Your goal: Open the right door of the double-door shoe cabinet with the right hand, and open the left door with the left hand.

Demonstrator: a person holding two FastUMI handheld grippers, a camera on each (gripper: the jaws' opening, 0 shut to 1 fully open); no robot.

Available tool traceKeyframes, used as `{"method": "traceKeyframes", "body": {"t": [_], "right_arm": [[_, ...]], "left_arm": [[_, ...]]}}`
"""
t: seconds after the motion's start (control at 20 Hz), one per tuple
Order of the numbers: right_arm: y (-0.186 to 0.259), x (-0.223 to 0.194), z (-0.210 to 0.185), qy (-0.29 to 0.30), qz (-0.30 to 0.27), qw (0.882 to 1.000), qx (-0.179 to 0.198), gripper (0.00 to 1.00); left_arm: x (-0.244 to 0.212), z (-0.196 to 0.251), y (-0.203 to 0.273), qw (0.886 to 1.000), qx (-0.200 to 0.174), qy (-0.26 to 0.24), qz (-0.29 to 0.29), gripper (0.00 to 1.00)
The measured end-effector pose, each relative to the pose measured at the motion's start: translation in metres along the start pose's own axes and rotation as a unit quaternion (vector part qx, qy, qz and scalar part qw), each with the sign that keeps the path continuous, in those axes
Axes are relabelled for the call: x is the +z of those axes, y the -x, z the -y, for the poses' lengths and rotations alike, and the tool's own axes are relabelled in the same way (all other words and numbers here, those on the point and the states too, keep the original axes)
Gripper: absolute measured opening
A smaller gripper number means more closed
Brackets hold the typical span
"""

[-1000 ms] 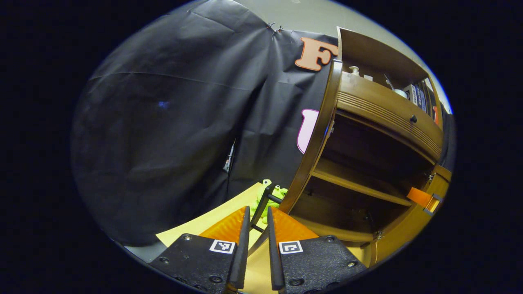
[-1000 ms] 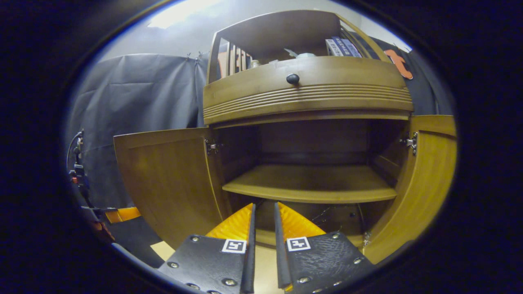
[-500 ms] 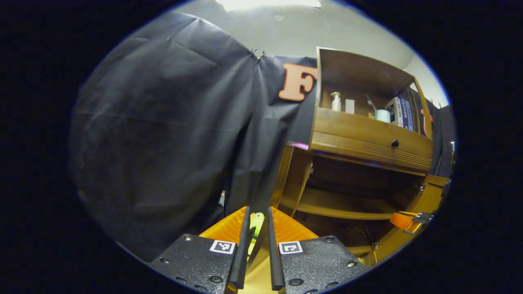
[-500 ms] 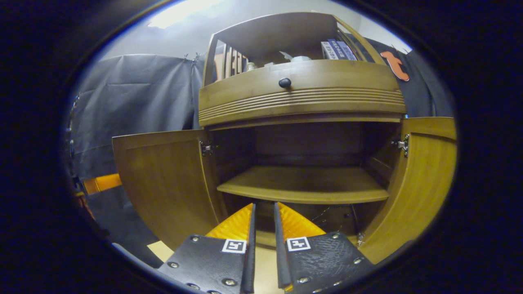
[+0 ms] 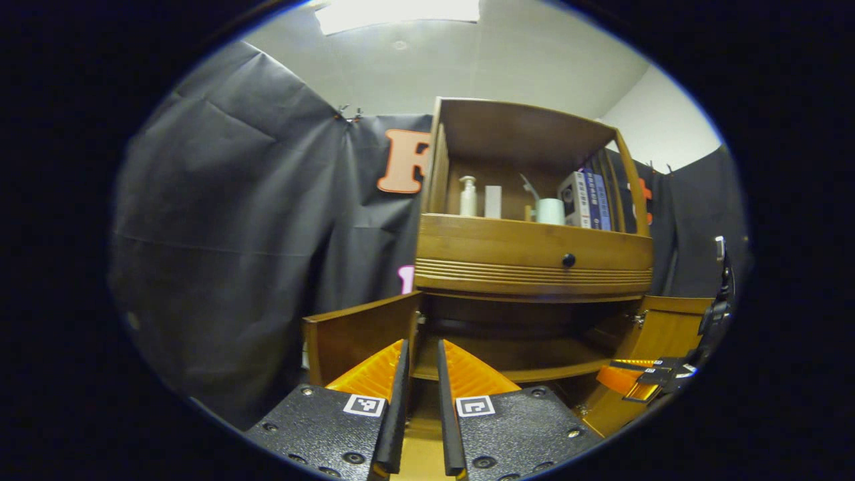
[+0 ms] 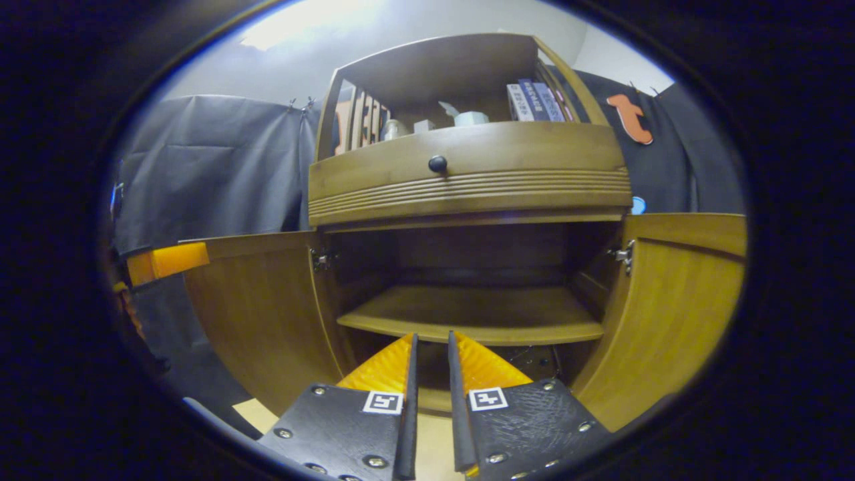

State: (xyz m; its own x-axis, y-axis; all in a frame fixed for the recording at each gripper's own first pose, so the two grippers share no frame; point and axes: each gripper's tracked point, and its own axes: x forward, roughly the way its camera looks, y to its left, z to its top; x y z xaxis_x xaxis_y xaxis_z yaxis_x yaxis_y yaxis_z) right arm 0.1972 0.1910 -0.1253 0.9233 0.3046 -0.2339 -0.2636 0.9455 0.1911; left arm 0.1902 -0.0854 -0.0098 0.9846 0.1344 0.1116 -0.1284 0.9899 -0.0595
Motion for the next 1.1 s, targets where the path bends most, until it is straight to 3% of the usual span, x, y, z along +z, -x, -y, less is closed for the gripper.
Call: {"method": "traceKeyframes", "body": {"t": [0.1,0.15,0.2,0.25,0.3,0.5,0.55,0.6,0.65,0.7,0.75,1.0,1.1], "right_arm": [[0.009,0.011,0.013,-0.003,0.012,1.0,-0.021,0.22],[0.014,0.017,0.02,-0.005,0.018,0.999,-0.031,0.22],[0.019,0.021,0.026,-0.006,0.022,0.999,-0.041,0.22],[0.024,0.023,0.032,-0.005,0.026,0.998,-0.052,0.22],[0.029,0.026,0.038,-0.004,0.03,0.998,-0.061,0.22],[0.049,0.032,0.056,-0.002,0.042,0.994,-0.099,0.22],[0.053,0.033,0.059,-0.003,0.044,0.993,-0.106,0.22],[0.055,0.034,0.061,-0.002,0.046,0.993,-0.111,0.22],[0.058,0.036,0.063,-0.002,0.049,0.992,-0.117,0.22],[0.06,0.037,0.066,-0.001,0.051,0.991,-0.121,0.22],[0.061,0.038,0.067,-0.002,0.053,0.991,-0.123,0.22],[0.065,0.043,0.064,-0.008,0.063,0.99,-0.122,0.25],[0.06,0.038,0.061,-0.007,0.056,0.992,-0.111,0.54]], "left_arm": [[-0.002,0.027,-0.011,0.999,-0.036,0.005,-0.003,0.17],[-0.004,0.04,-0.015,0.999,-0.052,0.006,-0.006,0.34],[-0.007,0.051,-0.017,0.998,-0.067,0.007,-0.008,0.17],[-0.011,0.063,-0.019,0.997,-0.083,0.008,-0.01,0.17],[-0.014,0.075,-0.021,0.995,-0.097,0.009,-0.012,0.25],[-0.029,0.115,-0.027,0.988,-0.149,0.017,-0.028,0.25],[-0.032,0.122,-0.027,0.987,-0.158,0.018,-0.031,0.17],[-0.035,0.13,-0.027,0.985,-0.168,0.018,-0.034,0.17],[-0.037,0.134,-0.029,0.984,-0.173,0.018,-0.035,0.33],[-0.039,0.138,-0.031,0.983,-0.177,0.017,-0.036,0.17],[-0.041,0.14,-0.033,0.984,-0.175,0.015,-0.038,0.17],[-0.048,0.141,-0.037,0.984,-0.17,0.013,-0.044,0.57],[-0.05,0.141,-0.04,0.985,-0.167,0.019,-0.045,0.73]]}}
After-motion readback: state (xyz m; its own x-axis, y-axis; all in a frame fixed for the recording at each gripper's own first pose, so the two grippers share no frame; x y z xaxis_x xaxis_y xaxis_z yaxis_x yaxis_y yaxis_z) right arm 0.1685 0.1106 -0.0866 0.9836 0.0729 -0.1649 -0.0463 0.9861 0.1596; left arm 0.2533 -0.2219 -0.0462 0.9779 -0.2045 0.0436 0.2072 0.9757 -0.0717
